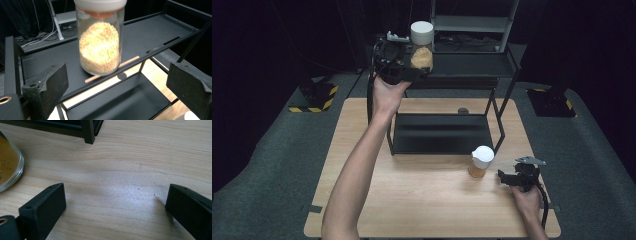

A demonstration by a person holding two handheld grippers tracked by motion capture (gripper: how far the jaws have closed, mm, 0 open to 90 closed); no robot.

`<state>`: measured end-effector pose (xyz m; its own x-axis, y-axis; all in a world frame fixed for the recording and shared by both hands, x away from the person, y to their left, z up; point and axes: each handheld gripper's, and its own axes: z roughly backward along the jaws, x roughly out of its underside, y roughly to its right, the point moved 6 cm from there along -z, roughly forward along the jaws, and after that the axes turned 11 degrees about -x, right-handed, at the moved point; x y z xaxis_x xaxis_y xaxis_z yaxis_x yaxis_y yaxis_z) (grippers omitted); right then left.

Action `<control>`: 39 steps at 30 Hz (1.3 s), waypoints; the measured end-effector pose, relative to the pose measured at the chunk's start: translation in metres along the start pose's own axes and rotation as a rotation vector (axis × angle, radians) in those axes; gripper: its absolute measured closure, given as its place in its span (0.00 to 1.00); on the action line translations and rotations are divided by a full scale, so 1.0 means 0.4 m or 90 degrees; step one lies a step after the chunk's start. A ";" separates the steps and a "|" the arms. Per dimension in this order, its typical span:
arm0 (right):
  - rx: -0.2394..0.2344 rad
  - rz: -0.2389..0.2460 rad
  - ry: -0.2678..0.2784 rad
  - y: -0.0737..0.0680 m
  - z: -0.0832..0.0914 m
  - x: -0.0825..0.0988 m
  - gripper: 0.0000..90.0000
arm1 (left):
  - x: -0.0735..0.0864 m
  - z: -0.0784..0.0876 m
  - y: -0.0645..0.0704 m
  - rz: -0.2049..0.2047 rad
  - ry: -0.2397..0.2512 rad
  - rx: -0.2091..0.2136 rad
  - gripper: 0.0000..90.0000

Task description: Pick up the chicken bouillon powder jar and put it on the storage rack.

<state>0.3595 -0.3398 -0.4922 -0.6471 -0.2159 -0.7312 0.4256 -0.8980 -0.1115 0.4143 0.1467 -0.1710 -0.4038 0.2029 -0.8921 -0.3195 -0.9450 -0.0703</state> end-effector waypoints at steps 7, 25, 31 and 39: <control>0.000 -0.001 0.000 0.000 0.000 0.000 0.03 | 0.045 0.017 -0.003 -0.010 0.011 0.007 0.04; 0.000 0.001 0.000 0.000 0.000 0.000 0.03 | 0.124 0.030 -0.013 -0.005 0.007 0.017 0.04; 0.000 0.001 0.000 0.000 0.000 0.000 0.03 | 0.147 0.027 -0.011 -0.008 0.003 0.017 0.04; 0.000 0.001 0.000 0.000 0.000 0.000 0.03 | 0.185 0.019 -0.005 -0.015 -0.004 0.021 0.04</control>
<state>0.3596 -0.3399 -0.4922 -0.6464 -0.2177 -0.7313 0.4269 -0.8976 -0.1101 0.3785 0.1654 -0.2335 -0.4011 0.2265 -0.8876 -0.3569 -0.9310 -0.0763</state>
